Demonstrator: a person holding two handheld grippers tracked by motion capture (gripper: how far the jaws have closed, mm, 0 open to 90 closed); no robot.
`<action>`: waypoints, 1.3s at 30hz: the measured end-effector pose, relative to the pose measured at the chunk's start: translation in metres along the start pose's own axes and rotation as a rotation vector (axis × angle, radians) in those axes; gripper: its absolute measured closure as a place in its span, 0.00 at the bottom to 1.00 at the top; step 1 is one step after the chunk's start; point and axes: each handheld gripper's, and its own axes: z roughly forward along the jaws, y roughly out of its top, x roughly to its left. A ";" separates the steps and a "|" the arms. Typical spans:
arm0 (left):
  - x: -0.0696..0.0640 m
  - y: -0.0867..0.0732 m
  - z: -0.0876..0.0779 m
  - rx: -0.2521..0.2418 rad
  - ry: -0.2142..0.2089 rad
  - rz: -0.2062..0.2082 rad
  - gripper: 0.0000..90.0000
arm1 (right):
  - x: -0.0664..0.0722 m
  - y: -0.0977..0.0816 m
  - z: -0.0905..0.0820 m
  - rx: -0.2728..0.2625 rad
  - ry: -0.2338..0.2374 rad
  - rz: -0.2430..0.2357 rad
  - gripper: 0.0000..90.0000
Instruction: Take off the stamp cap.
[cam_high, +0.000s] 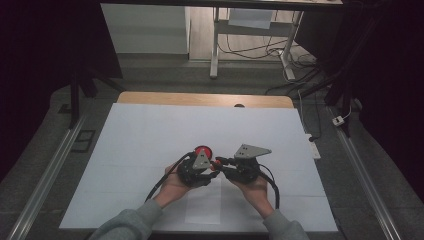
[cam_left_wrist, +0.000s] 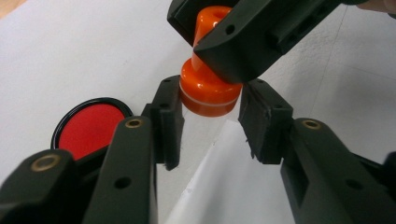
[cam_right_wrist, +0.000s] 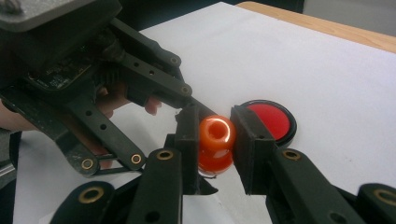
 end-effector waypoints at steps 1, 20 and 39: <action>0.000 0.000 0.000 0.001 0.001 -0.001 0.68 | 0.000 0.000 0.000 0.000 0.000 0.000 0.80; -0.002 0.000 0.001 0.002 0.021 0.019 0.72 | 0.001 0.000 0.000 -0.002 -0.009 0.003 0.80; 0.000 -0.003 0.000 -0.016 0.031 -0.004 0.73 | -0.009 0.002 -0.017 -0.083 -0.039 0.071 0.81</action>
